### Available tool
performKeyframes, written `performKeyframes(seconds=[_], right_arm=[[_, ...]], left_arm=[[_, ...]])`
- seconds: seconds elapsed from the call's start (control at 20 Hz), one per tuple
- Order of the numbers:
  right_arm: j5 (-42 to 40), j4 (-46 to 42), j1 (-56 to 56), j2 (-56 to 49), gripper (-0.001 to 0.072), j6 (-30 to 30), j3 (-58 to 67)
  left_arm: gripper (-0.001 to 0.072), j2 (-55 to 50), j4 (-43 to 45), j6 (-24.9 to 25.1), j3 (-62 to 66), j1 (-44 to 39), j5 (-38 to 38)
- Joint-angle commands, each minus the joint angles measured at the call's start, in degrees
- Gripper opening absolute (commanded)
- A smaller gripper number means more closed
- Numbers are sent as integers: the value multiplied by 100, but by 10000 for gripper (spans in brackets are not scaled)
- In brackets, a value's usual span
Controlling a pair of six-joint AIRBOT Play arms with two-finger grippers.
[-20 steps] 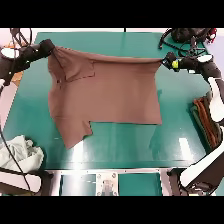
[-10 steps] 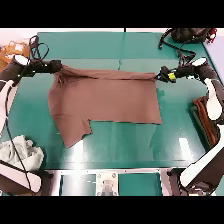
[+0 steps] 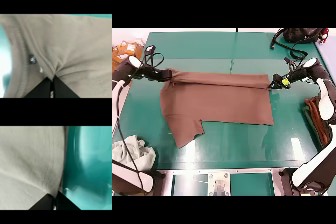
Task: Fold the shirts.
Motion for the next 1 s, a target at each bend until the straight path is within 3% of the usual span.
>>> performKeyframes(seconds=[0.0,0.5,0.55,0.6,0.65,0.7,0.85,0.9,0.95], right_arm=[[31,-52,-68,-4,21,55,4],[658,-55,55,-2,23,72,9],[721,-57,55,-2,61,70,33],[743,-70,48,9,200,74,85],[741,-83,22,46,230,168,144],[743,-90,-11,105,230,326,214],[942,-94,-221,304,276,745,382],[1106,-94,-293,361,259,861,372],[1377,-94,-352,387,77,863,365]], left_arm=[[21,-4,98,-190,37,243,-291],[22,-11,-70,0,-131,195,-520],[23,-11,-144,0,-131,195,-560],[43,-9,-192,2,-109,195,-651],[350,-4,-227,-2,-61,195,-820],[589,2,-256,-4,-2,197,-1010],[610,9,-210,-24,345,201,-1814],[610,11,-127,-90,509,201,-2192],[608,11,24,-232,682,201,-2581]])
